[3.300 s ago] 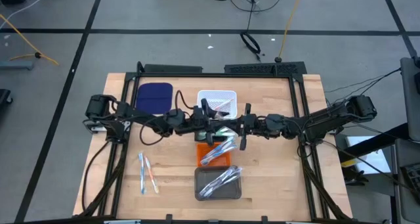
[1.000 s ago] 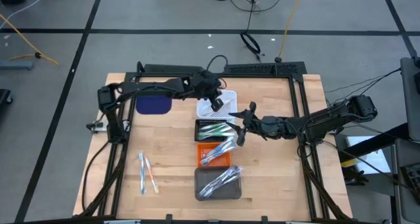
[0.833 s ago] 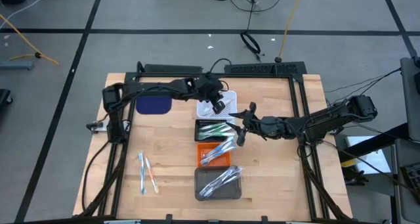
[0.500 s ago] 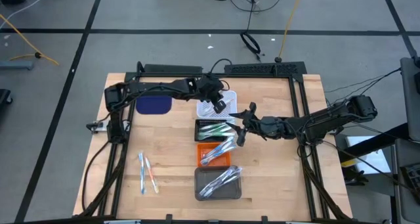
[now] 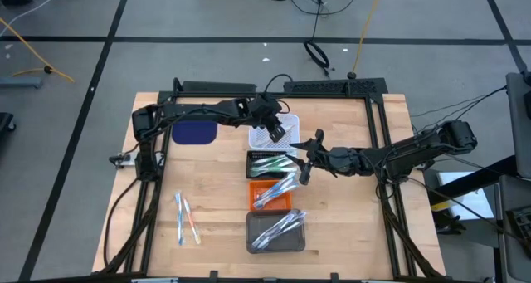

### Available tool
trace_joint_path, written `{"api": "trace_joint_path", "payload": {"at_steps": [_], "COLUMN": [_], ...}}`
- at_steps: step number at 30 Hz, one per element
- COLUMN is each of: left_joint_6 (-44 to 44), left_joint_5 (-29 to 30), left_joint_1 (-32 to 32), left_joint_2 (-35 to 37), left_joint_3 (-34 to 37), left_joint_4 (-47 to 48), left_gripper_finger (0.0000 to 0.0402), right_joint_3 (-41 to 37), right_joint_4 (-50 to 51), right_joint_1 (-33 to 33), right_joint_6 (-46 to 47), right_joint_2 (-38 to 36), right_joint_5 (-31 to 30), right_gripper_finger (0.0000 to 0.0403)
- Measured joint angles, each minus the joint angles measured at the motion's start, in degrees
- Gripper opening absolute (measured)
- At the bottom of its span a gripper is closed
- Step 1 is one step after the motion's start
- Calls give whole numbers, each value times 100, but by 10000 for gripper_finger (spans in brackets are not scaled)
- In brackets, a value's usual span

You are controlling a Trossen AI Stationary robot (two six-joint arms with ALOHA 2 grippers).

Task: Pick & Place Toothbrushes
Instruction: Put the orange toothbrush into the white basket

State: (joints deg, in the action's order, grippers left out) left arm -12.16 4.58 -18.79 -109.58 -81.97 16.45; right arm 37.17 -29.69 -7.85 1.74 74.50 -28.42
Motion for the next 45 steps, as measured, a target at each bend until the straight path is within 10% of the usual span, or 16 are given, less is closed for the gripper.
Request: {"api": "trace_joint_path", "payload": {"at_steps": [9, 21, 34, 45], "left_joint_6": [46, -425, -4711, -8318], "left_joint_5": [-18, 600, 1229, 489], "left_joint_1": [-19, 573, 2841, 4367], "left_joint_2": [143, 1140, 3405, 3653], "left_joint_3": [0, 320, 2675, 3738], "left_joint_4": [287, 3460, 4023, 4030], "left_gripper_finger": [151, 152, 152, 152], "right_joint_3": [0, -2, -4, -4], "right_joint_4": [20, 256, 326, 347], "right_joint_1": [0, 2, 2, 37], "right_joint_6": [-2, 18, 16, -90], "right_joint_2": [0, 0, 0, 0], "right_joint_5": [0, -2, -2, -2], "right_gripper_finger": [171, 171, 171, 171]}}
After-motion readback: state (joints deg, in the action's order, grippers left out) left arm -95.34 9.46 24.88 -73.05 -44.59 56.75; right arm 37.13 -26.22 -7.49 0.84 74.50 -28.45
